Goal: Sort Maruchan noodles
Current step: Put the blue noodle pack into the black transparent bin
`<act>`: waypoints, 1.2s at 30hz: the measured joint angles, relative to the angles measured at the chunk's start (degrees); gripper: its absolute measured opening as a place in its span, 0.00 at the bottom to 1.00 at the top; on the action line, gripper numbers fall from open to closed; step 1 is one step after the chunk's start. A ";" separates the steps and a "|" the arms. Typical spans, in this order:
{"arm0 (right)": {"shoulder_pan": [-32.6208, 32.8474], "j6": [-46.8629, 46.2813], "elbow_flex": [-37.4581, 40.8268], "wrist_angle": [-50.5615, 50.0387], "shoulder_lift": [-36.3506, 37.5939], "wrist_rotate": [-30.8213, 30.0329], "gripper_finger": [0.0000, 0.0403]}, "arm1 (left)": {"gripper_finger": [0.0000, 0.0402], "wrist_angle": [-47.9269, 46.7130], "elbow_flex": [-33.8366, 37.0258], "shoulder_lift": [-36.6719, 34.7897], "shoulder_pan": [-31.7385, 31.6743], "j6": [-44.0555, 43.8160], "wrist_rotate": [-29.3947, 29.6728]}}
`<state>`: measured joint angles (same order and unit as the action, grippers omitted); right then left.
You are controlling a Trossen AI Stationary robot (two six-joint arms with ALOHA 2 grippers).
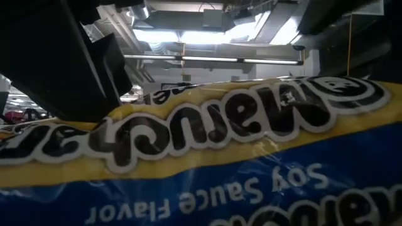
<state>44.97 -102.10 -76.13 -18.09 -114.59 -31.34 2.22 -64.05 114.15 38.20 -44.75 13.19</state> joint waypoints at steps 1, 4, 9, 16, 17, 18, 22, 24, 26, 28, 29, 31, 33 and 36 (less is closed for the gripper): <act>-0.02 -0.02 1.12 2.04 0.00 -0.41 0.63 | 0.35 -0.02 0.06 0.00 0.00 0.00 -0.04; -0.04 -0.08 4.45 8.89 -0.19 -1.67 0.63 | 0.35 0.00 0.09 0.00 -0.17 0.01 0.01; -0.74 0.28 6.48 18.06 -2.78 -0.56 0.63 | 0.35 0.00 0.14 0.00 -0.64 0.01 -0.68; -1.93 0.46 6.50 23.62 -6.94 -1.08 0.71 | 0.35 -0.01 0.19 0.00 -0.89 0.36 -0.47; -2.22 0.65 6.48 24.12 -7.16 -0.98 0.73 | 0.35 -0.09 0.21 0.00 -0.97 0.40 -0.42; -2.54 1.35 6.42 24.79 -7.40 -0.95 0.74 | 0.35 -0.17 0.28 -0.02 -1.06 0.55 -0.43; -3.71 6.22 6.36 26.13 -7.63 1.04 0.76 | 0.35 -0.20 0.28 -0.04 -1.33 1.40 -0.52; -3.98 7.84 6.00 25.74 -7.63 1.64 0.72 | 0.35 0.26 0.33 -0.04 -1.54 1.47 -0.65; -3.96 9.19 5.59 25.23 -7.74 1.44 0.66 | 0.35 1.19 0.40 -0.11 -1.79 1.65 -1.10; -3.97 9.39 5.26 25.05 -7.74 1.45 0.57 | 0.35 1.22 0.46 -0.58 -1.86 1.42 -1.38; -3.98 9.31 5.26 25.07 -7.74 1.37 0.52 | 0.35 1.20 0.46 -0.72 -1.86 1.39 -1.37; -3.98 9.19 5.26 25.10 -7.77 1.35 0.42 | 0.35 1.09 0.48 -1.64 -1.86 0.88 -1.44; -4.11 9.34 5.26 25.44 -7.82 1.38 0.33 | 0.35 0.72 0.56 -2.62 -1.86 0.31 -1.54; -4.28 9.56 5.25 25.87 -7.87 1.40 0.24 | 0.35 -1.55 0.72 -5.20 -2.11 -0.09 -0.57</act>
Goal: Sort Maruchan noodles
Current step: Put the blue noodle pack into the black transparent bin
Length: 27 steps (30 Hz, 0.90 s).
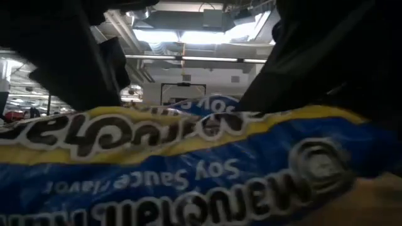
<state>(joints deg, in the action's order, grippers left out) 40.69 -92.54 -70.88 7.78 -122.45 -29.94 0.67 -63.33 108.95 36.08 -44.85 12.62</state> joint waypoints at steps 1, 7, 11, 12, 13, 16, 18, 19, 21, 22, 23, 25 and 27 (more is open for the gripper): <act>0.00 0.09 -0.05 0.16 0.05 0.18 0.22 | 0.35 -0.37 0.00 -1.10 -0.27 -0.71 0.36; -0.34 4.80 -0.05 -2.35 4.74 -0.85 0.15 | 0.35 -4.82 -0.15 -11.29 -1.27 -4.08 1.65; -1.69 8.27 -0.10 -7.38 9.85 -0.98 0.14 | 0.35 -7.35 -0.25 -19.68 -1.83 -4.34 6.59; -2.34 9.43 -0.10 -8.79 11.19 -0.98 0.14 | 0.35 -8.39 -0.28 -21.81 -1.92 -4.33 8.33; -3.10 10.95 -0.06 -10.40 13.01 -1.02 0.14 | 0.35 -9.41 -0.28 -23.68 -1.98 -4.32 10.26; -6.69 15.96 -0.09 -14.69 18.46 -0.93 0.13 | 0.35 -11.29 -0.28 -29.21 -2.15 -3.26 15.07; -10.29 20.23 -0.11 -18.57 22.01 -0.90 0.13 | 0.35 -11.52 -0.32 -32.33 -2.17 -1.39 18.11; -12.46 22.44 -0.10 -20.15 23.63 -0.88 0.13 | 0.35 -12.05 -0.35 -33.87 -2.25 -0.42 19.74; -17.23 26.81 -0.10 -22.96 26.78 0.46 0.13 | 0.35 -12.80 -0.35 -36.22 -2.32 1.58 22.58; -19.98 29.45 -0.10 -24.60 27.95 1.23 0.13 | 0.35 -13.18 -0.35 -37.31 -2.49 2.41 23.54; -22.92 32.13 -0.12 -24.82 28.79 2.53 0.13 | 0.35 -13.83 -0.35 -38.38 -2.71 3.18 24.34; -28.76 37.19 -0.11 -26.69 29.78 6.33 0.13 | 0.35 -14.33 -0.35 -40.04 -3.25 4.24 25.18; -34.33 41.02 -0.10 -26.53 29.82 10.51 0.13 | 0.35 -15.49 -0.37 -41.44 -4.05 5.17 25.48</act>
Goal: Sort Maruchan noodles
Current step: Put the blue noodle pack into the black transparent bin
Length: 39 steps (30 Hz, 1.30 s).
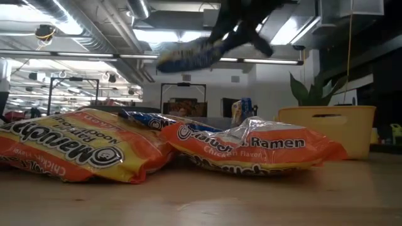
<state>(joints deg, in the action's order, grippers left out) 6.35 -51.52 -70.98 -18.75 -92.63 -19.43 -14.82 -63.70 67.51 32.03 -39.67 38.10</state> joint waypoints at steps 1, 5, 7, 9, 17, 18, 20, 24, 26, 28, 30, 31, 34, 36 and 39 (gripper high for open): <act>-2.74 1.43 0.00 -0.43 -0.03 1.72 0.13 | 0.35 -0.55 0.02 -0.60 -0.27 0.54 0.16; -11.68 5.61 0.00 -2.44 -0.51 5.59 0.13 | 0.35 -1.43 0.00 -2.52 -2.07 2.69 0.12; -15.05 7.62 0.07 -3.25 -0.51 6.86 0.13 | 0.35 -2.13 0.00 -3.20 -2.96 2.80 0.08; -18.27 9.24 0.04 -3.23 -0.48 9.35 0.13 | 0.35 -2.56 0.00 -3.82 -3.97 2.82 0.17; -22.62 13.37 0.04 -4.05 -3.44 16.43 0.13 | 0.35 -2.79 0.00 -4.35 -8.26 3.88 -0.06; -22.62 13.88 0.03 -3.75 -3.92 16.49 0.13 | 0.35 -2.77 0.00 -4.35 -8.69 3.88 -0.04; -22.62 14.86 0.03 -3.26 -4.97 16.12 0.13 | 0.35 -2.76 0.00 -4.35 -9.61 4.04 -0.06; -22.72 15.77 0.02 -1.25 -7.32 14.81 0.13 | 0.35 -2.70 0.00 -4.33 -11.38 4.28 -0.07; -23.32 15.77 0.04 -0.35 -8.02 14.34 0.13 | 0.35 -2.59 0.00 -4.33 -12.03 4.28 -0.06; -23.70 15.75 0.04 0.91 -8.51 14.02 0.13 | 0.35 -2.61 0.00 -4.35 -12.51 4.30 -0.06; -24.27 15.71 0.02 1.69 -8.69 14.56 0.14 | 0.35 -2.68 0.00 -4.33 -12.95 4.30 -0.26; -24.66 15.50 0.02 1.87 -8.69 15.03 0.14 | 0.35 -2.66 0.00 -4.35 -13.19 4.31 -0.28; -25.38 14.06 0.02 2.16 -8.67 16.16 0.16 | 0.35 -2.55 -0.01 -4.33 -13.86 4.30 -0.30; -25.55 13.79 0.02 1.68 -8.67 16.89 0.18 | 0.35 -2.52 -0.02 -4.33 -14.26 4.32 -0.65; -25.55 13.78 0.02 1.76 -8.67 17.10 0.21 | 0.35 -2.54 -0.02 -4.33 -14.82 4.34 -2.14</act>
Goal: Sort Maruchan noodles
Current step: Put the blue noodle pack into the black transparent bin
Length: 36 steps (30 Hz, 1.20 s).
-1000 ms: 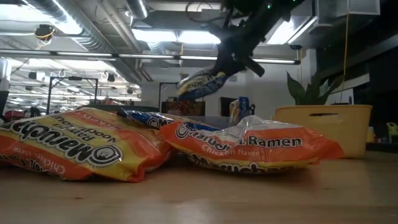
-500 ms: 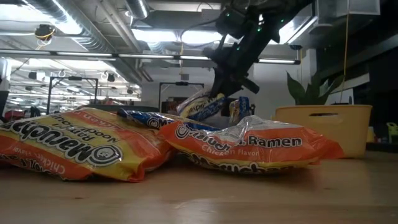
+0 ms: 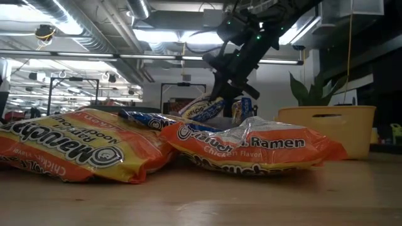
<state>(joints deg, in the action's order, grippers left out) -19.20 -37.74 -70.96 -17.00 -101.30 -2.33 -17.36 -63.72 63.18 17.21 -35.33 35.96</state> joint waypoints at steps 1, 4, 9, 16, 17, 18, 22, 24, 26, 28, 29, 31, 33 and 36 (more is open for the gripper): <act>0.01 0.14 0.00 0.00 0.01 -0.04 0.23 | 0.35 -0.02 0.00 0.00 -0.23 0.00 -0.54; 0.02 0.53 0.00 0.37 0.01 -0.02 0.30 | 0.35 -0.18 0.00 0.00 -0.90 0.02 -1.80; -0.01 0.81 0.00 0.41 0.02 -0.46 0.45 | 0.35 -0.25 0.00 0.00 -1.76 0.02 -3.65; -1.11 7.76 -9.26 -13.34 2.22 -2.22 0.53 | 0.35 -2.41 -0.04 0.00 -1.94 -0.33 -10.64; -1.10 8.43 -11.19 -16.20 2.22 -2.44 0.53 | 0.35 -3.03 -0.04 0.00 -1.92 -0.79 -11.58; -0.86 9.05 -13.05 -19.02 2.22 -2.28 0.53 | 0.35 -3.47 -0.04 0.09 -1.92 -1.42 -12.44; 2.48 10.14 -19.27 -30.07 2.22 -1.52 0.54 | 0.35 -6.49 -0.09 1.35 -1.17 -2.06 -15.30; 5.68 10.99 -20.49 -34.46 2.55 -0.73 0.54 | 0.35 -7.41 -0.09 2.91 0.48 -2.10 -16.04; 10.07 11.00 -20.04 -35.89 3.76 -0.12 0.54 | 0.35 -8.33 0.05 5.04 3.12 -2.08 -16.22; 14.95 9.39 -18.58 -36.79 5.49 -0.19 0.54 | 0.35 -7.69 1.67 6.67 6.14 -3.49 -15.83; 17.45 8.18 -17.63 -37.31 6.22 -0.55 0.54 | 0.35 -6.34 3.36 7.38 7.54 -4.69 -15.50; 22.22 6.24 -15.27 -36.76 7.49 -2.10 0.54 | 0.35 -2.88 7.79 8.72 10.03 -7.40 -14.98; 27.14 6.85 -13.10 -34.71 8.30 -6.03 0.54 | 0.35 0.93 13.00 9.93 11.27 -10.49 -13.50; 33.39 15.14 -8.75 -28.08 8.01 -11.86 0.54 | 0.35 6.41 19.55 10.45 10.80 -13.84 -10.04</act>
<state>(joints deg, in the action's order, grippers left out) 14.19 -22.60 -79.70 -45.08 -93.30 -14.19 -10.95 -44.18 73.62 28.01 -49.18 25.92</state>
